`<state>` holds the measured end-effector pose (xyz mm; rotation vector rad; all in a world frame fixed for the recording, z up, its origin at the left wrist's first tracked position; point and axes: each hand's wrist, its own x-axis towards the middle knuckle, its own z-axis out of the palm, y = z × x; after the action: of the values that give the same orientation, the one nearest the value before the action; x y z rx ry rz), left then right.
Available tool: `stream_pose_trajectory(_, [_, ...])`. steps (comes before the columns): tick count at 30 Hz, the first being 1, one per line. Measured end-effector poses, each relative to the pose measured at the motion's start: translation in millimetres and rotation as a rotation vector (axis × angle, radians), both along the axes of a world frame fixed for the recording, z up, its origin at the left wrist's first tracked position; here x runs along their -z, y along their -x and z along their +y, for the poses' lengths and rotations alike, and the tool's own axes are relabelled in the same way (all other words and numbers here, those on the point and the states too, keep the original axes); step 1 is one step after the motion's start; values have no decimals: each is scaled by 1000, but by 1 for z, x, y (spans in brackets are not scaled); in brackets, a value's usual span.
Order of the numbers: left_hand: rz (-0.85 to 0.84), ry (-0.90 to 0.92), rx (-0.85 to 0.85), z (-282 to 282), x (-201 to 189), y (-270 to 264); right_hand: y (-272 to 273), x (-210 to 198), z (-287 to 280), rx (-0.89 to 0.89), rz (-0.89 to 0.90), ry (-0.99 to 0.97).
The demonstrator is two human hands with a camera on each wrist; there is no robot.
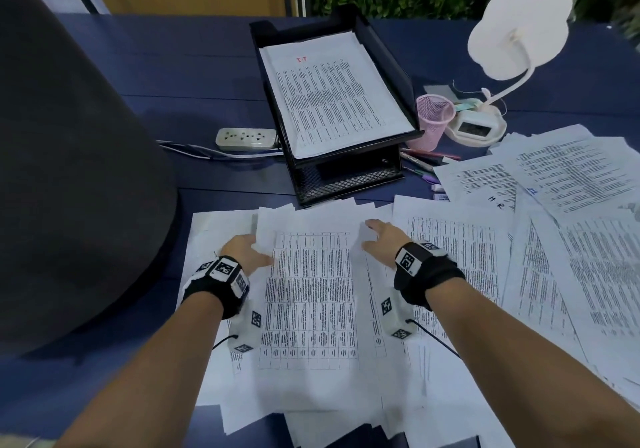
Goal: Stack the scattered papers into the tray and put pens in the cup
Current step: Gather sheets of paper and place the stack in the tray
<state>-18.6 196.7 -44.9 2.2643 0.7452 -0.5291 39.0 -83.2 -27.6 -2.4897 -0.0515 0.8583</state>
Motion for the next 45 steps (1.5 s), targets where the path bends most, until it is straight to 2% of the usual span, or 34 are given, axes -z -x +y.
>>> stream_pose_trajectory(4, [-148,-24,96,0,1,6,2,2,-2,68,-20,-53])
stream_pose_trajectory(7, [-132,-57,138,5,1,10,3,4,-1,174,-42,-101])
stream_pose_trajectory(10, [-75,-171,273,7,-5,9,3,5,0,211,-53,-122])
stream_pose_trajectory(13, [-83,-74,297,4,-9,5,3,5,0,211,-59,-125])
stream_pose_trajectory(17, [-128,47,210,3,-12,4,3,5,-1,200,-55,-118])
stream_pose_trajectory(21, [-211,265,-134,5,-7,4,2,2,-4,173,-45,-95])
stream_pose_trajectory(23, [-143,181,-205,4,-7,4,1,0,-5,165,-39,-89])
stream_pose_trajectory(24, [-85,93,-157,3,-6,4,0,0,-6,162,-33,-87])
stream_pose_trajectory(26, [5,-127,63,-3,-6,4,-1,-2,-6,154,-18,-86])
stream_pose_trajectory(28, [-7,-301,264,-9,-2,4,0,-2,-6,142,-13,-81])
stream_pose_trajectory(33, [3,-288,356,-16,2,0,0,-2,-6,118,-16,-54])
stream_pose_trajectory(41, [-237,9,221,-16,-6,-8,2,0,-7,109,-20,-67])
stream_pose_trajectory(43, [-310,45,77,-20,-7,-5,1,-1,-7,112,-12,-77])
stream_pose_trajectory(45, [-330,173,-159,-22,-5,-1,0,-2,-7,121,-5,-90])
